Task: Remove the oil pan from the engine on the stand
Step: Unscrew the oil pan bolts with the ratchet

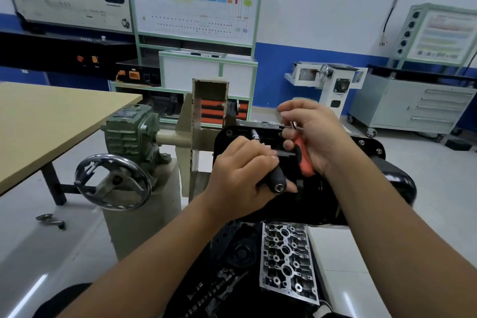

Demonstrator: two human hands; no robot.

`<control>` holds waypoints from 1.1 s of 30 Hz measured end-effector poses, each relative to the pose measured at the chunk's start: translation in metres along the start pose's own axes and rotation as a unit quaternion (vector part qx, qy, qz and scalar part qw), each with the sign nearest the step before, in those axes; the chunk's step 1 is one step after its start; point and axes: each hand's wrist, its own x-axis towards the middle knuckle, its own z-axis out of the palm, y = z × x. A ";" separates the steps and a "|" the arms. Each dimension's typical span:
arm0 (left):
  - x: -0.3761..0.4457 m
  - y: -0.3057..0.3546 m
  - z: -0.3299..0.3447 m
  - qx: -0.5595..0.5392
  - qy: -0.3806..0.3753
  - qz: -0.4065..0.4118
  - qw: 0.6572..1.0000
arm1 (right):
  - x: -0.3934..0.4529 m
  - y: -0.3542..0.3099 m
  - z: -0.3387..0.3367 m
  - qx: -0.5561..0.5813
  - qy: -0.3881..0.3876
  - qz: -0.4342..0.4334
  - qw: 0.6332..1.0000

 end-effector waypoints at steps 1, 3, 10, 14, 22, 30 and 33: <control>-0.001 -0.001 0.000 0.001 0.004 0.001 1.000 | 0.001 0.000 -0.002 0.005 0.001 0.009 1.000; 0.000 -0.001 0.001 -0.004 0.009 0.005 1.000 | 0.003 -0.001 -0.004 -0.001 0.000 0.027 1.000; -0.005 -0.007 -0.011 -0.017 -0.029 0.003 0.999 | 0.003 0.005 0.004 -0.080 -0.025 0.039 0.996; 0.001 -0.004 -0.013 -0.002 -0.075 0.006 0.997 | 0.001 0.007 0.004 -0.087 -0.006 0.021 0.996; 0.049 -0.011 0.009 0.001 -0.060 0.030 0.998 | -0.012 0.000 0.004 -0.142 0.020 -0.022 0.989; 0.037 -0.004 0.005 -0.022 -0.046 -0.034 0.998 | -0.012 -0.003 0.009 -0.192 -0.019 -0.029 0.981; 0.039 -0.004 -0.003 -0.026 -0.026 -0.064 0.997 | -0.019 -0.003 0.007 -0.178 -0.017 -0.042 0.983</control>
